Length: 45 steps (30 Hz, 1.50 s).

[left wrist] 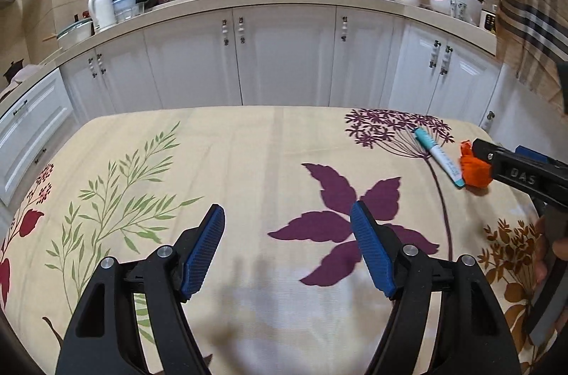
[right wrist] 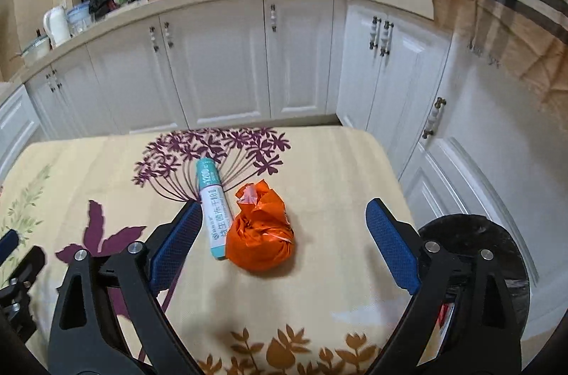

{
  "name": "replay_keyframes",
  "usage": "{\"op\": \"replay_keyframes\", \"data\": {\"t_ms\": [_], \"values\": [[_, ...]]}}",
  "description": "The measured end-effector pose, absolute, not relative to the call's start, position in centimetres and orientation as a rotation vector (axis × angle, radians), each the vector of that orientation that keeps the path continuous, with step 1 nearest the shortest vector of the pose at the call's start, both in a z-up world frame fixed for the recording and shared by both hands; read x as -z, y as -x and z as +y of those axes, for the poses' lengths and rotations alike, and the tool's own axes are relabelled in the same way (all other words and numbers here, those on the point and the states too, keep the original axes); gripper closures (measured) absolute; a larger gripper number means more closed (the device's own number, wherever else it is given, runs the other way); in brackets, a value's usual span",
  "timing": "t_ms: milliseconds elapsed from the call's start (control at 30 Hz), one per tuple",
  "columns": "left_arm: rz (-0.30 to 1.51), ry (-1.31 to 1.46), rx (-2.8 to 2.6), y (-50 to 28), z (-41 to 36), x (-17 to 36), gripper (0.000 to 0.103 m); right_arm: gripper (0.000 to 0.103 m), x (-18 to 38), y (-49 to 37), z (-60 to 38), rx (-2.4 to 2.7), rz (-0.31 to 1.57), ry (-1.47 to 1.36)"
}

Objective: Collect trash
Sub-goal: 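Grasp the orange plastic bag with the right gripper, then grasp the white-teal tube with the left gripper while the right gripper carries the orange bag over the bin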

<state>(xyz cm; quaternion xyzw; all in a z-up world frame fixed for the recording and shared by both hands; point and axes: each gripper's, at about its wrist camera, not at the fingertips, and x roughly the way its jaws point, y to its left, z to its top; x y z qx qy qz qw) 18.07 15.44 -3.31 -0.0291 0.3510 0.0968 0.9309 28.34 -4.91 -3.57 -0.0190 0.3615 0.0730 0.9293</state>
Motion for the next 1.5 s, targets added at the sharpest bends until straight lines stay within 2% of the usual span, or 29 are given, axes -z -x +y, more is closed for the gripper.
{"op": "replay_keyframes", "data": {"t_ms": [33, 100, 233, 300, 600, 1133, 1500], "values": [[0.72, 0.062, -0.198, -18.1, 15.6, 3.3, 0.032, 0.014, 3.8, -28.6, -4.8, -0.142, 0.749, 0.046], [0.721, 0.069, -0.195, -18.3, 15.7, 3.4, 0.032, 0.024, 4.4, -29.1, -4.6, -0.129, 0.768, 0.056], [0.72, 0.076, -0.18, -18.5, 15.4, 3.4, 0.032, 0.039, 5.0, -29.7, -5.0, -0.151, 0.814, 0.032], [0.721, 0.078, -0.167, -18.8, 15.0, 3.3, 0.032, 0.062, 5.2, -29.8, -5.0, -0.172, 0.827, 0.032], [0.727, 0.054, -0.08, -20.6, 10.9, 3.1, 0.032, 0.063, 4.7, -27.9, -6.8, -0.163, 0.804, 0.052], [0.812, -0.013, 0.001, -27.1, 3.0, 4.6, 0.032, 0.063, 3.8, -24.8, -15.9, -0.062, 0.76, 0.015], [0.881, -0.033, -0.04, -31.0, 2.1, 5.9, 0.031, 0.063, 4.3, -25.0, -18.9, -0.051, 0.751, -0.024]]}}
